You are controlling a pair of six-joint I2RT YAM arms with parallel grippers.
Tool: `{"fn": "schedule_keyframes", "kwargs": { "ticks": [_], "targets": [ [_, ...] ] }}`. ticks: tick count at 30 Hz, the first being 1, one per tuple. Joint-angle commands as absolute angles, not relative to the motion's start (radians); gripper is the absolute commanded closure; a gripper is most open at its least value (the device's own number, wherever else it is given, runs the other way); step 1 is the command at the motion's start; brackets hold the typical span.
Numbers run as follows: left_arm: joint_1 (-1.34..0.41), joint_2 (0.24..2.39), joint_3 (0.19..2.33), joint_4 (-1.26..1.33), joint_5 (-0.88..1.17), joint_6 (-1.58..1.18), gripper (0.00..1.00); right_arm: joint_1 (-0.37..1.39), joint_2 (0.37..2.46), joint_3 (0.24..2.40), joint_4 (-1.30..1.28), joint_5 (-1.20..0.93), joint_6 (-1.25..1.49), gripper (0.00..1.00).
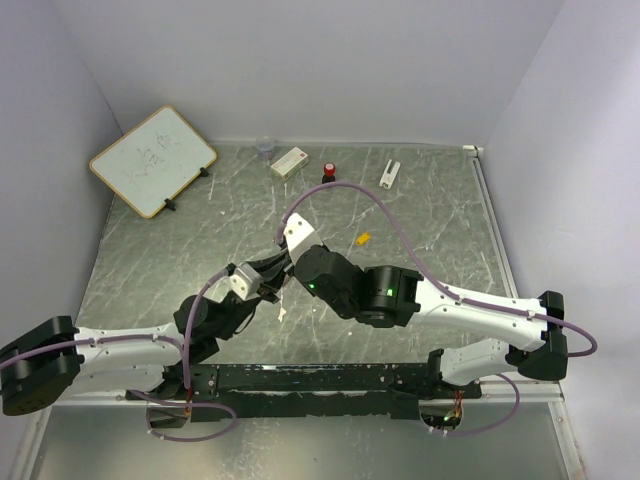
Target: Remove the keys from the keyring
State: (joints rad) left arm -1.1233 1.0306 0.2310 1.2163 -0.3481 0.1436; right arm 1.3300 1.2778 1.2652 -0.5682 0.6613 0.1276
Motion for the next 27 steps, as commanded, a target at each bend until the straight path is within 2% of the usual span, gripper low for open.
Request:
{"fn": "schedule_keyframes", "kwargs": {
  "ticks": [1,27],
  "targets": [
    [-1.117,1.001,0.262,1.150,-0.432,0.184,0.93,1.333,1.255,1.243,-0.572,0.683,0.141,1.00],
    [-1.150,0.899,0.292,1.105,-0.389,0.255,0.93,1.330,1.313,1.224,-0.544,0.597,0.114,1.00]
  ]
}}
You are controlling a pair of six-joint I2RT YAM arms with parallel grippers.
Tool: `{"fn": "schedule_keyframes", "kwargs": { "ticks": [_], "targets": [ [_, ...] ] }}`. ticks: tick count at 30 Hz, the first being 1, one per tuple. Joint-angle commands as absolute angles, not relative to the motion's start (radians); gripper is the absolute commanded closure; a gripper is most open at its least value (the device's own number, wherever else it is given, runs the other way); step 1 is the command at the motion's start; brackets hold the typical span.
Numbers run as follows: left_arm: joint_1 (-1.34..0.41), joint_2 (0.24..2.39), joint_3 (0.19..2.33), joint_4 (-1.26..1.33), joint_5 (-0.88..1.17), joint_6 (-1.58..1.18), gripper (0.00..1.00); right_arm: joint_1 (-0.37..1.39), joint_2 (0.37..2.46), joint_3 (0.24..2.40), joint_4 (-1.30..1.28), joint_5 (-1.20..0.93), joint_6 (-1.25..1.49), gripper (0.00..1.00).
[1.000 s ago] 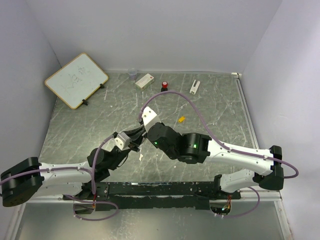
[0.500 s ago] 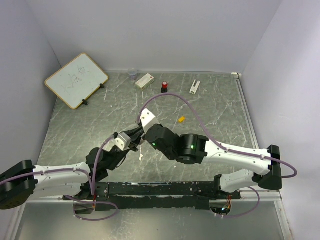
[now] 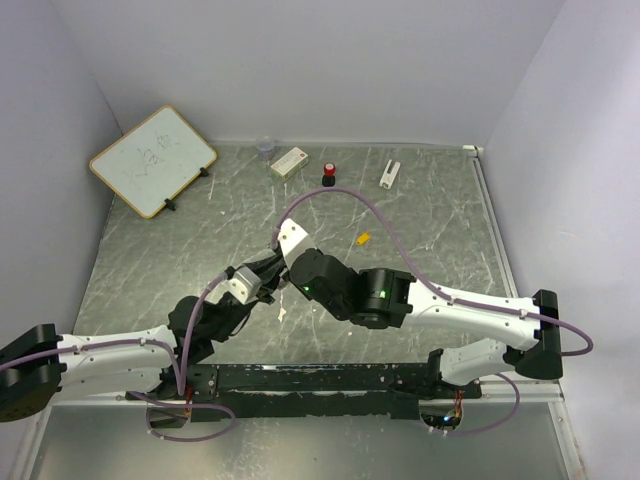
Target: Remove the keys from the keyring
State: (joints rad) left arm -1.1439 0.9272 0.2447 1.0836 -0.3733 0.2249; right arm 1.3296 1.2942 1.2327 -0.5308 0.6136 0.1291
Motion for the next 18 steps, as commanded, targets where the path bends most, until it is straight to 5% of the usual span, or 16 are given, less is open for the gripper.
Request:
{"fn": "schedule_keyframes", "kwargs": {
  "ticks": [1,18],
  "targets": [
    [-1.152,0.898,0.293,1.103,-0.392,0.259,0.93,1.329,1.318,1.224,-0.544,0.593,0.111,1.00],
    [-1.164,0.810,0.305,1.099,-0.411,0.326,0.93,1.307,1.307,1.181,-0.565,0.561,0.119,1.00]
  ]
}}
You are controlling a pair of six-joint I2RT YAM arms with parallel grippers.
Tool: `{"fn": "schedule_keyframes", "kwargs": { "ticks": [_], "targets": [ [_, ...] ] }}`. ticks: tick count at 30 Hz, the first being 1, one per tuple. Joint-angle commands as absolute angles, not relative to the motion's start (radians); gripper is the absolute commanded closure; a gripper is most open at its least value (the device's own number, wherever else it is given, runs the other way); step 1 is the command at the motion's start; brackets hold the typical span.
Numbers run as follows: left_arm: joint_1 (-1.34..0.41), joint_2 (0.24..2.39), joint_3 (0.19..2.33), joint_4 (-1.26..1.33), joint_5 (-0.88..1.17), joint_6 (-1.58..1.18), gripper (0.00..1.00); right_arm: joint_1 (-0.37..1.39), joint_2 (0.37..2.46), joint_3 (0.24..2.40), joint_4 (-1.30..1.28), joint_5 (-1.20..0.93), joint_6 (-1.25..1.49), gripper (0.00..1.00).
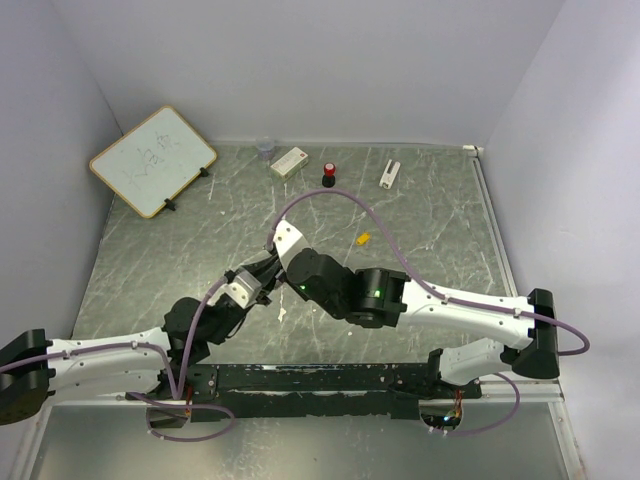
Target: Remove the keys from the keyring
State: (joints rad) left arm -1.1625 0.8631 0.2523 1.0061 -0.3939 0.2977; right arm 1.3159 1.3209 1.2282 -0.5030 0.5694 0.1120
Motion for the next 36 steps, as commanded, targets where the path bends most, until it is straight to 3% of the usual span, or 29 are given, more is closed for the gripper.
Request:
{"fn": "schedule_keyframes", "kwargs": {
  "ticks": [1,19,29,36],
  "targets": [
    [-1.164,0.801,0.306,1.097,-0.405,0.323,0.93,1.303,1.301,1.167,-0.560,0.565,0.119,1.00],
    [-1.166,0.754,0.292,1.076,-0.393,0.312,0.93,1.241,1.325,1.188,-0.475,0.466,0.017,1.00],
    [-1.166,0.760,0.281,1.021,-0.421,0.299,0.93,1.243,1.290,1.222,-0.491,0.522,0.023,1.00],
    [-1.167,0.775,0.237,0.964,-0.428,0.236,0.80,1.246,1.306,1.349,-0.652,0.603,0.049,1.00]
  ]
}}
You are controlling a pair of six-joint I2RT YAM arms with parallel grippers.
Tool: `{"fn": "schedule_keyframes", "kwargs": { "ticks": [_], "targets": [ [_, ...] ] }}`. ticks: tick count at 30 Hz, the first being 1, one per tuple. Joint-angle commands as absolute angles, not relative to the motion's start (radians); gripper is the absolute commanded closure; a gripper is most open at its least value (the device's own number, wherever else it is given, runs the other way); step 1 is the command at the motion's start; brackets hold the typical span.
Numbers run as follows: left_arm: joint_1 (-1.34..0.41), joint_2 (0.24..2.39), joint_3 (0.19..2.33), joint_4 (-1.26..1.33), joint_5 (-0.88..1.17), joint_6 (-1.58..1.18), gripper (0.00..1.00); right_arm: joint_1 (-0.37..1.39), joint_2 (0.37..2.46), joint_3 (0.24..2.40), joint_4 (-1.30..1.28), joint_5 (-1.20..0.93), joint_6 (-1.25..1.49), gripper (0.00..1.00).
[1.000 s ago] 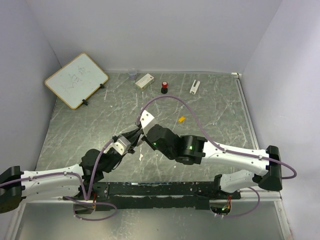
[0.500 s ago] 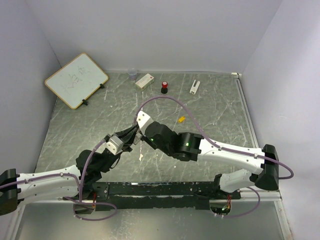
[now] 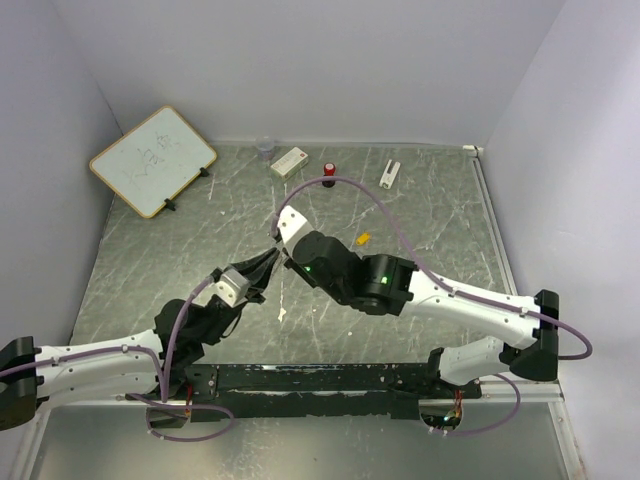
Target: Remove the keys from the keyring
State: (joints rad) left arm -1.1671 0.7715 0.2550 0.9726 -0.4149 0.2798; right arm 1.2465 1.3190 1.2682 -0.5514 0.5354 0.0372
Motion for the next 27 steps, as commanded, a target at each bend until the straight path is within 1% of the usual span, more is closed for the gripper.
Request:
{"fn": "schedule_keyframes", "kwargs": {
  "ticks": [1,9,14,20,24,27],
  "targets": [
    [-1.166,0.775,0.226,0.970,-0.421,0.227,0.79,1.247,1.307,1.364,-0.673,0.615,0.054,1.00],
    [-1.166,0.799,0.160,1.045,-0.360,0.195,0.66,1.260,1.315,1.453,-0.781,0.675,0.081,1.00],
    [-1.166,0.854,0.183,1.092,-0.363,0.181,0.61,1.273,1.335,1.481,-0.802,0.686,0.075,1.00],
    [-1.166,0.905,0.230,1.114,-0.374,0.132,0.60,1.289,1.360,1.510,-0.816,0.703,0.074,1.00],
    [-1.166,0.921,0.263,1.079,-0.486,0.084,0.64,1.300,1.364,1.507,-0.809,0.711,0.078,1.00],
    [-1.166,0.918,0.289,1.012,-0.524,0.049,0.66,1.303,1.365,1.495,-0.796,0.716,0.077,1.00]
  ]
}}
